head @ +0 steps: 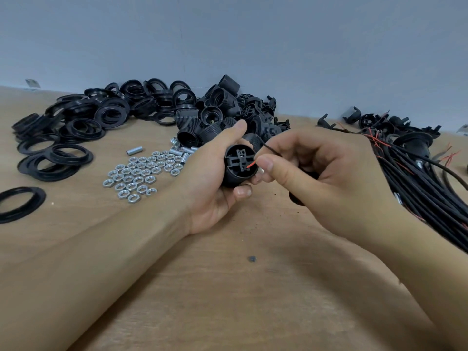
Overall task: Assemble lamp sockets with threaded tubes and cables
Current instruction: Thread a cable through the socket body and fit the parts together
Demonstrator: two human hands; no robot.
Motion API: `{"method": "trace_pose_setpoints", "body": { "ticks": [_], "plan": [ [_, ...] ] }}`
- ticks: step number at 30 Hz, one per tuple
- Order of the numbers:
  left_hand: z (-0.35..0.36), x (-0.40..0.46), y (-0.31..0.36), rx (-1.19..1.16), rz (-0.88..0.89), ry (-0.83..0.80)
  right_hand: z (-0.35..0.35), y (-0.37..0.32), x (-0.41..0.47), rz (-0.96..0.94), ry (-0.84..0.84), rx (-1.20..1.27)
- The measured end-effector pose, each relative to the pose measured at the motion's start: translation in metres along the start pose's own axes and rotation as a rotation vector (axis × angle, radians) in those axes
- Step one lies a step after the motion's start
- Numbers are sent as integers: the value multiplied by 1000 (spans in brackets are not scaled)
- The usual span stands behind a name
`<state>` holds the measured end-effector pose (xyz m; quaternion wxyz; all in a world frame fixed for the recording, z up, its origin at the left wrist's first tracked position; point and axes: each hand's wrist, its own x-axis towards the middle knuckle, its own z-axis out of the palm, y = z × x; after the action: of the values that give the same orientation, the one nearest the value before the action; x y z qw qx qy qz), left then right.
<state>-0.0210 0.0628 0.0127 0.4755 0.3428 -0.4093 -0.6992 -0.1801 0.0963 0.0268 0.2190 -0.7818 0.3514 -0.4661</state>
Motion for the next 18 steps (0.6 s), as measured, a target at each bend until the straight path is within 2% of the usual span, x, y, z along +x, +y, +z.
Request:
{"method": "trace_pose_setpoints", "body": {
  "ticks": [12, 18],
  "plan": [
    [4, -1, -2, 62, 26, 52, 5, -6, 0, -126, 11, -283],
    [7, -3, -5, 50, -1, 37, 6, -7, 0, -163, 28, -323]
  ]
}}
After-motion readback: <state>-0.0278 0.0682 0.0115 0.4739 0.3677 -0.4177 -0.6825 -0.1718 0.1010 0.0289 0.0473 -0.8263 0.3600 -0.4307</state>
